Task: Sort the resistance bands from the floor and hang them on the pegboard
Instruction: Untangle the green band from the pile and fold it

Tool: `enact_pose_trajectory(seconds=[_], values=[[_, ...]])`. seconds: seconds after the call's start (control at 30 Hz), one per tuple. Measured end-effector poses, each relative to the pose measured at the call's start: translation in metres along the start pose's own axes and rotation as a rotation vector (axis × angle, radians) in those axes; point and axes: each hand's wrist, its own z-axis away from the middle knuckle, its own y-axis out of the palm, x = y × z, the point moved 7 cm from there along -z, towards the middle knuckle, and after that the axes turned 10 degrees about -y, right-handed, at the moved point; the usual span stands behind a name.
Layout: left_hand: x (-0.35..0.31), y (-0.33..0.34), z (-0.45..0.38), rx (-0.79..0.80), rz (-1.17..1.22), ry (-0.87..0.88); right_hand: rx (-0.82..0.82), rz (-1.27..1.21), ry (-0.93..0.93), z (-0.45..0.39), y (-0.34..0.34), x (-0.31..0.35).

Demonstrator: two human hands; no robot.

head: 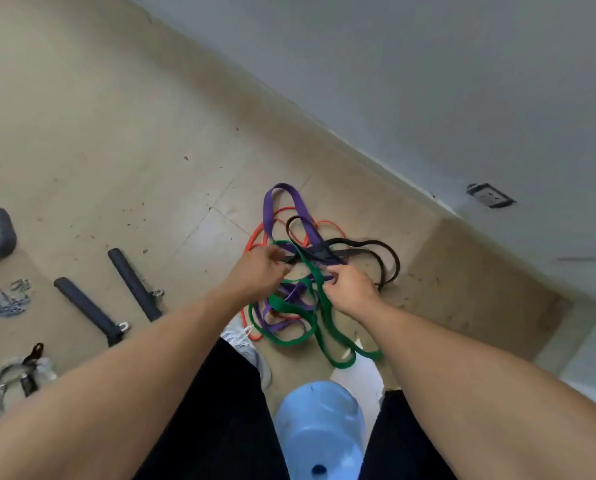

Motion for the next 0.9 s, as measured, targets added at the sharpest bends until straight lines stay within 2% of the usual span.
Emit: enact_pose_trajectory(seconds=[0.1,0.23,0.37,0.43,0.57,0.63,0.77,0.9], values=[[0.001,-0.002,-0.064,-0.062,-0.052,0.035,0.028,0.046,-0.086,-0.069,0.049,-0.024],[-0.019,-0.002,-0.106,0.050,-0.240,0.069,0.139,0.274,-0.139,-0.142,0.111,-0.058],[-0.067,-0.004,-0.096,-0.053,-0.260,0.284,0.204,0.523,-0.145,-0.193,0.167,-0.083],[-0.080,0.011,-0.087,-0.064,-0.362,0.358,0.119,0.593,-0.152,-0.205,0.179,-0.088],[-0.085,0.035,-0.070,-0.057,-0.458,0.410,-0.218,0.660,-0.226,-0.206,0.163,-0.086],[-0.081,0.037,-0.058,-0.069,-0.471,0.432,-0.244,0.620,-0.183,-0.200,0.155,-0.090],[-0.060,0.031,-0.040,-0.080,-0.473,0.395,-0.161,0.593,-0.097,-0.177,0.150,-0.101],[-0.050,0.025,-0.029,-0.101,-0.412,0.372,-0.321,0.730,-0.188,-0.149,0.095,-0.094]])
